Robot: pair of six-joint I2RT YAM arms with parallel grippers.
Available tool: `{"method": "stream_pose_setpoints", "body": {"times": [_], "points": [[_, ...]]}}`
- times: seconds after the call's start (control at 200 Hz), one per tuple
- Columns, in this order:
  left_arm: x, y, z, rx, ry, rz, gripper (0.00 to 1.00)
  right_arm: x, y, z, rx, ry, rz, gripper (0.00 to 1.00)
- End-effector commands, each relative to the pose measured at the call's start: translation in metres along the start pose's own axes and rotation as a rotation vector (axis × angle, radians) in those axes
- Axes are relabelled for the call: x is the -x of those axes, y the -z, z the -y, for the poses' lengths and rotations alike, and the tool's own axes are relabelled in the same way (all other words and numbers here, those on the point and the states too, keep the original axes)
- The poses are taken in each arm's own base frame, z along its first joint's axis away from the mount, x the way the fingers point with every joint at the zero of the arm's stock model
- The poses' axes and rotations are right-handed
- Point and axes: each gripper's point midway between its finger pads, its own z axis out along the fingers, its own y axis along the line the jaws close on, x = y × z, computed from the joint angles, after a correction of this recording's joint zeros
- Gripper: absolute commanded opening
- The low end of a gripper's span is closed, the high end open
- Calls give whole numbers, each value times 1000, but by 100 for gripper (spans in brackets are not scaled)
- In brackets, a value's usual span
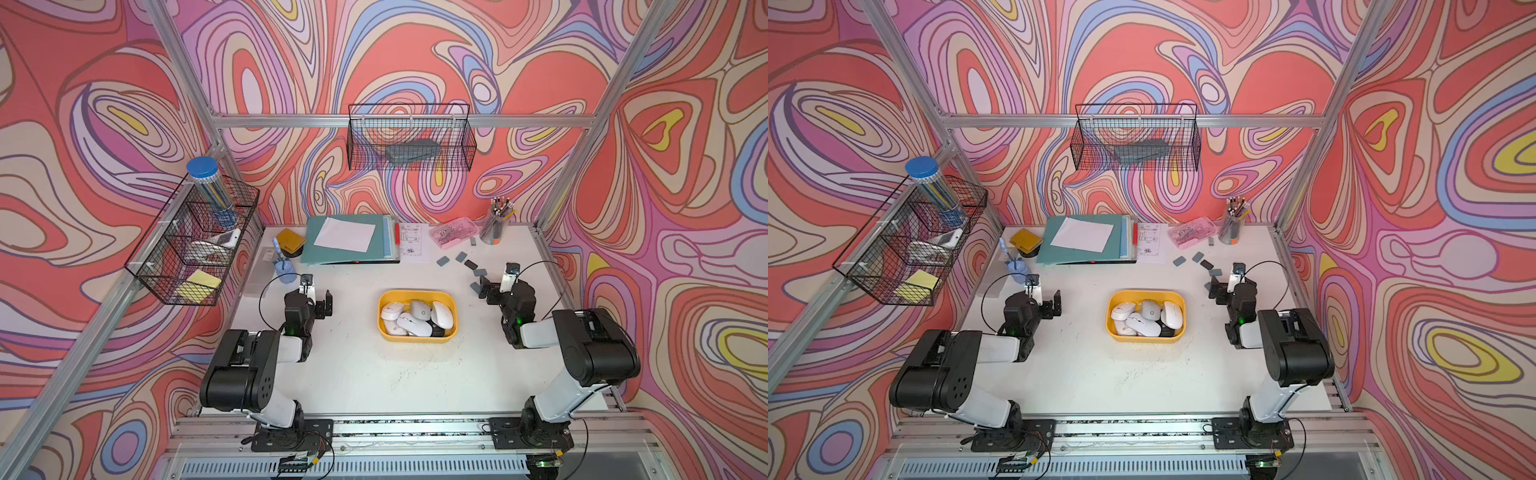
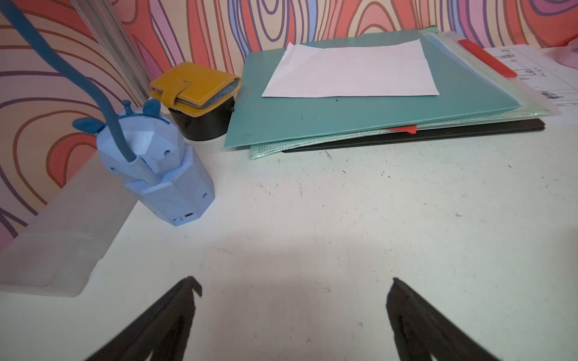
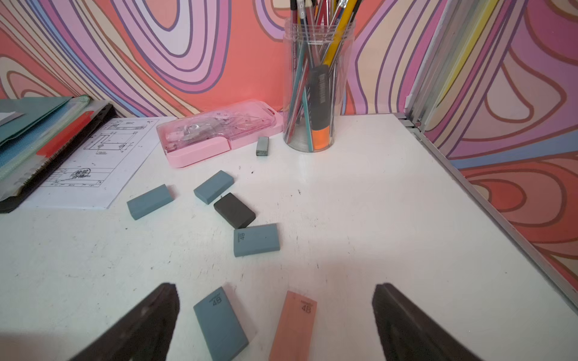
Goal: Take out the mouse from the storage box
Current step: Pick up the mouse from the storage box.
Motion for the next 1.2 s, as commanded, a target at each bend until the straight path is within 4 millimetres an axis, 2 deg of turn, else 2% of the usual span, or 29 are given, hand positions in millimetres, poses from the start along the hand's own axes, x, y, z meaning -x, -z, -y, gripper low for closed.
{"method": "stream_pose_setpoints", "body": {"times": [0.0, 0.886, 0.941, 1.012, 1.117, 1.162, 1.192], "points": [[8, -1, 1, -13, 14, 17, 99, 2, -4, 1, 0, -8, -1, 98], [8, -1, 1, -16, 9, 14, 99, 1, -3, 2, 11, -16, -2, 98], [7, -3, -7, 34, 30, 4, 99, 2, -3, 3, 6, -13, 1, 98], [10, -1, -9, 55, 24, 5, 99, 3, -2, 6, -10, -11, 5, 98], [22, 12, -15, 158, -5, 45, 99, 18, -1, 10, -127, 23, -23, 98], [34, 17, -10, 162, -45, 25, 99, 35, -5, 0, -148, 75, -72, 98], [50, 21, -2, 148, -85, 21, 99, 52, -8, -8, -158, 100, -82, 98]]}}
